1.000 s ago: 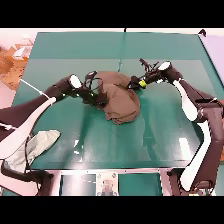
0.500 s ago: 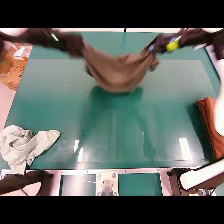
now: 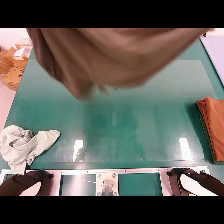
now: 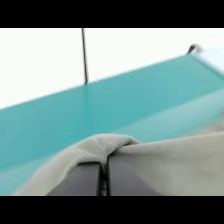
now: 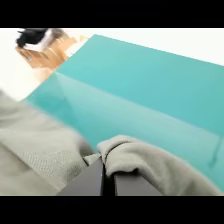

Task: Fold the shirts.

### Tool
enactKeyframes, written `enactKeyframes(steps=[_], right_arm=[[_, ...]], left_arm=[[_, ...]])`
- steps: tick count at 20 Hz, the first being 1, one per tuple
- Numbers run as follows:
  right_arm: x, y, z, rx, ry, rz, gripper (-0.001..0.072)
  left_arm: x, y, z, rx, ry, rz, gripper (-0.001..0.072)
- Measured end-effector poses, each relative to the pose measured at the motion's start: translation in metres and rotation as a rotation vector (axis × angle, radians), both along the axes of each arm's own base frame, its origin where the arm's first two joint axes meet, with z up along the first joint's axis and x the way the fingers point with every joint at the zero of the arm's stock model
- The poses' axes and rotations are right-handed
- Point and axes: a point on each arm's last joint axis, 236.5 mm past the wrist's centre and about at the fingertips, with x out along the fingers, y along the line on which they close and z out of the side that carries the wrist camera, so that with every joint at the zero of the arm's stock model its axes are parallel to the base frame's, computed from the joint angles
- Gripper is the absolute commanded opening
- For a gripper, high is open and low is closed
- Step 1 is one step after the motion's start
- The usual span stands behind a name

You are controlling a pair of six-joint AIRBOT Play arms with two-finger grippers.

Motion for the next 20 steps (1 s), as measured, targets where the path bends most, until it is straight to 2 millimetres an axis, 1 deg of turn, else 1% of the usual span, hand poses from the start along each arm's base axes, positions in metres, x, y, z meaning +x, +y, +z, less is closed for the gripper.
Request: enactKeyframes(steps=[1,2,3,4,6,7,8,9,10,11,12,13,14,15,17,18,19,20], right_arm=[[0.001,-0.002,-0.014,-0.005,0.04,-0.012,0.0018],[0.005,-0.003,-0.033,-0.007,0.092,-0.017,0.0018],[0.01,-0.003,-0.058,-0.003,0.157,-0.019,0.0019],[0.018,-0.003,-0.09,0.006,0.233,-0.029,0.0019],[0.039,-0.008,-0.169,0.03,0.385,-0.075,0.0025],[0.049,-0.011,-0.211,0.047,0.452,-0.108,0.0155],[0.06,-0.016,-0.257,0.064,0.513,-0.15,0.0253],[0.072,-0.021,-0.301,0.08,0.56,-0.197,0.0255],[0.081,-0.025,-0.335,0.093,0.593,-0.235,0.0254],[0.09,-0.029,-0.362,0.101,0.615,-0.264,0.0258],[0.099,-0.035,-0.385,0.1,0.632,-0.289,0.0292],[0.106,-0.043,-0.402,0.092,0.642,-0.308,0.0344],[0.112,-0.051,-0.409,0.084,0.646,-0.317,0.036],[0.117,-0.061,-0.412,0.076,0.646,-0.328,0.0359],[0.115,-0.083,-0.416,0.053,0.677,-0.334,0.0357],[0.11,-0.095,-0.418,0.051,0.701,-0.34,0.0357],[0.1,-0.104,-0.422,0.051,0.74,-0.342,0.036],[0.089,-0.112,-0.429,0.053,0.778,-0.345,0.0389]], left_arm=[[0.005,0.0,-0.018,0.019,0.046,0.004,0.0032],[0.012,-0.001,-0.04,0.039,0.102,0.006,0.0031],[0.021,-0.002,-0.068,0.062,0.173,0.007,0.0031],[0.03,-0.006,-0.1,0.081,0.247,0.002,0.0032],[0.052,-0.015,-0.181,0.125,0.416,-0.019,0.0033],[0.063,-0.02,-0.222,0.134,0.483,-0.025,0.0104],[0.075,-0.026,-0.265,0.133,0.547,-0.028,0.0422],[0.087,-0.03,-0.303,0.129,0.597,-0.021,0.0541],[0.097,-0.03,-0.337,0.122,0.644,-0.004,0.0542],[0.106,-0.028,-0.359,0.103,0.675,0.021,0.0543],[0.115,-0.022,-0.375,0.078,0.703,0.054,0.0543],[0.122,-0.012,-0.382,0.059,0.723,0.086,0.0543],[0.13,0.0,-0.379,0.033,0.728,0.12,0.0544],[0.133,0.012,-0.375,0.016,0.744,0.144,0.0543],[0.129,0.042,-0.366,-0.004,0.796,0.193,0.0543],[0.121,0.057,-0.365,-0.007,0.834,0.214,0.0543],[0.112,0.068,-0.367,-0.009,0.877,0.228,0.0543],[0.099,0.076,-0.373,-0.008,0.932,0.236,0.0543]])
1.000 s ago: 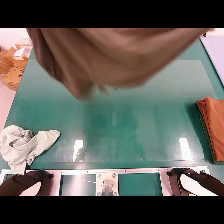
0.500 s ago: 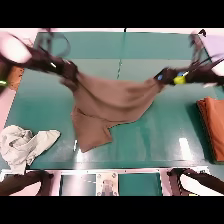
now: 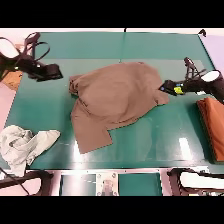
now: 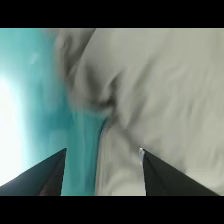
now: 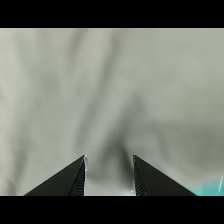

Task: Fold the shirts.

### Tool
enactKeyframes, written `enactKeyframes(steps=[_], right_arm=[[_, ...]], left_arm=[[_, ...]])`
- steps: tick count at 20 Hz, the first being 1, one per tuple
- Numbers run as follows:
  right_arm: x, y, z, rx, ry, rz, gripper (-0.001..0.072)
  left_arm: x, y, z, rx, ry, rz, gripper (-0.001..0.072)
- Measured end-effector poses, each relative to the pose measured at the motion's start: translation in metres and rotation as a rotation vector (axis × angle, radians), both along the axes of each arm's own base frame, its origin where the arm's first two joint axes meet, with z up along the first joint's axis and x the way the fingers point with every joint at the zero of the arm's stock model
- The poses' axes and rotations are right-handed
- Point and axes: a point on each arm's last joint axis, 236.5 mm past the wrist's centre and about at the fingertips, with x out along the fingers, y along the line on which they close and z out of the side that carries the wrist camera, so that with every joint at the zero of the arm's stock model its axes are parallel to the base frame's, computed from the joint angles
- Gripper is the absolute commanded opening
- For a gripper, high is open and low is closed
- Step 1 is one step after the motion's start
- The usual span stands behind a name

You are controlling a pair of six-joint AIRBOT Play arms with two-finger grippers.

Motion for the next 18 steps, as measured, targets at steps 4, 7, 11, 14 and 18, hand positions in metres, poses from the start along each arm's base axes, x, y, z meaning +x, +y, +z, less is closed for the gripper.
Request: enactKeyframes(steps=[4,7,11,14,18], right_arm=[[-0.048,-0.017,-0.033,0.046,0.144,-0.051,0.0508],[-0.073,-0.015,-0.054,0.089,0.218,-0.096,0.0508],[-0.08,0.001,-0.065,0.16,0.246,-0.125,0.0508],[-0.073,0.022,-0.07,0.214,0.247,-0.127,0.0508],[-0.047,0.022,-0.076,0.232,0.21,-0.168,0.0508]], left_arm=[[-0.054,0.0,-0.05,-0.056,0.223,0.001,0.0544],[-0.085,-0.027,-0.095,-0.147,0.32,-0.021,0.0543],[-0.097,-0.05,-0.146,-0.192,0.314,0.0,0.0542],[-0.096,-0.059,-0.169,-0.224,0.319,0.038,0.023],[-0.091,-0.075,-0.176,-0.289,0.301,0.014,0.0032]])
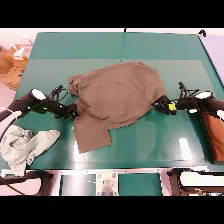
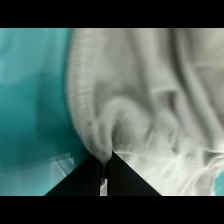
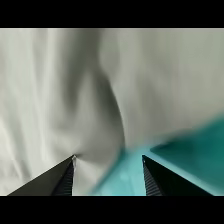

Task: Fold the shirts.

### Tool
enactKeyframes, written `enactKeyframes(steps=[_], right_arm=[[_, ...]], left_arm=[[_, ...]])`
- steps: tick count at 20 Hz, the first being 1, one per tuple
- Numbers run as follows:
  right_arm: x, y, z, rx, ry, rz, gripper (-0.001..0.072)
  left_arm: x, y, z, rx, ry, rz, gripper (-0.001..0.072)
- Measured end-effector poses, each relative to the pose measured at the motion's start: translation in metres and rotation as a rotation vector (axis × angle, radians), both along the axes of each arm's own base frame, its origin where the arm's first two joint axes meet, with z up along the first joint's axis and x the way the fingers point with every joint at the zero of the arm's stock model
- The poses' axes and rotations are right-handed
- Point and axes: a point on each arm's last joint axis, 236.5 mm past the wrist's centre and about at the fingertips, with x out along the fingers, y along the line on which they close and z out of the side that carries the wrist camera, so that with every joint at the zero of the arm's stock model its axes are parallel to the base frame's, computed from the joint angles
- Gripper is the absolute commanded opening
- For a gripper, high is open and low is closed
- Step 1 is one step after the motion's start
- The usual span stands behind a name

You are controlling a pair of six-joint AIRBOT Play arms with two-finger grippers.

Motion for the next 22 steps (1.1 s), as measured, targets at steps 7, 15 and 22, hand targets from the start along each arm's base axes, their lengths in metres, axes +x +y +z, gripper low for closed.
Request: enactKeyframes(steps=[7,15,22], right_arm=[[0.031,-0.048,0.007,-0.017,-0.043,-0.095,0.0016],[0.046,-0.04,0.064,-0.011,-0.164,0.008,0.0017],[0.036,-0.043,0.352,-0.226,-0.755,0.033,0.0016]], left_arm=[[0.037,-0.014,0.039,-0.055,-0.131,-0.054,0.003],[0.1,-0.018,0.177,-0.052,-0.477,-0.102,0.003],[0.045,-0.003,0.516,0.027,-1.285,-0.079,0.003]])
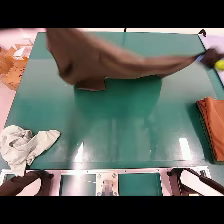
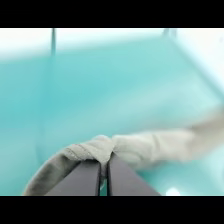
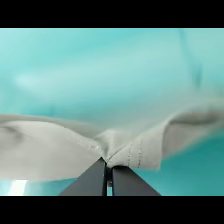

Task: Fold the shirts.

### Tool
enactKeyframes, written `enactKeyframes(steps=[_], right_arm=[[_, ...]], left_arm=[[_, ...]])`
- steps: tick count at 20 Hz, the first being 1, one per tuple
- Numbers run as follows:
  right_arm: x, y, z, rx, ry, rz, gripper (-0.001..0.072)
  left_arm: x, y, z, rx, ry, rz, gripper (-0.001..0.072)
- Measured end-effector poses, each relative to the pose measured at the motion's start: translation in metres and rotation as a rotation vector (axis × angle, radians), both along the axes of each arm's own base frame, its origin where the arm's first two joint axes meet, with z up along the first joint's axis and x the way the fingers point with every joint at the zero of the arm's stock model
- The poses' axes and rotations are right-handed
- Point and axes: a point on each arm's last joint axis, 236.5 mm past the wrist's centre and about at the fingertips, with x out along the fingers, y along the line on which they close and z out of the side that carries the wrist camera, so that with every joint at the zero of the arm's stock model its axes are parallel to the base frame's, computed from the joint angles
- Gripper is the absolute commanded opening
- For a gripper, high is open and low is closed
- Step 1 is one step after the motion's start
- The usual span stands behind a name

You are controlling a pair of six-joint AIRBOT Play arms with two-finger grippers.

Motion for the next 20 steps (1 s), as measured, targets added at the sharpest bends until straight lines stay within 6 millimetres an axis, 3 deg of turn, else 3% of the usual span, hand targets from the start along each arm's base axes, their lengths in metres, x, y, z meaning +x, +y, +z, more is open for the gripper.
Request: enactKeyframes(steps=[2,3,5,8,10,12,14,16,20], right_arm=[[-0.031,0.012,0.081,-0.064,-0.176,-0.01,0.0017],[-0.049,0.019,0.114,-0.095,-0.252,-0.015,0.0017],[-0.086,0.032,0.167,-0.15,-0.379,-0.032,0.0017],[-0.119,0.038,0.201,-0.199,-0.464,-0.074,0.0017],[-0.122,0.035,0.201,-0.206,-0.462,-0.097,0.0017],[-0.107,0.026,0.181,-0.183,-0.404,-0.108,0.0017],[-0.078,0.013,0.14,-0.14,-0.295,-0.108,0.0017],[-0.041,0.005,0.079,-0.096,-0.163,-0.086,0.0017],[0.035,0.002,-0.07,-0.015,0.106,-0.048,0.0018]], left_arm=[[-0.056,0.006,0.084,0.002,-0.224,0.017,0.003],[-0.08,0.009,0.113,0.008,-0.309,0.028,0.003],[-0.123,0.015,0.153,0.022,-0.435,0.053,0.0031],[-0.154,0.022,0.17,0.052,-0.496,0.083,0.0031],[-0.149,0.025,0.16,0.064,-0.459,0.098,0.0031],[-0.125,0.028,0.132,0.079,-0.366,0.111,0.0031],[-0.084,0.026,0.085,0.082,-0.219,0.105,0.0031],[-0.031,0.023,0.019,0.084,-0.035,0.094,0.0031],[0.078,0.01,-0.137,0.043,0.296,0.054,0.0031]])
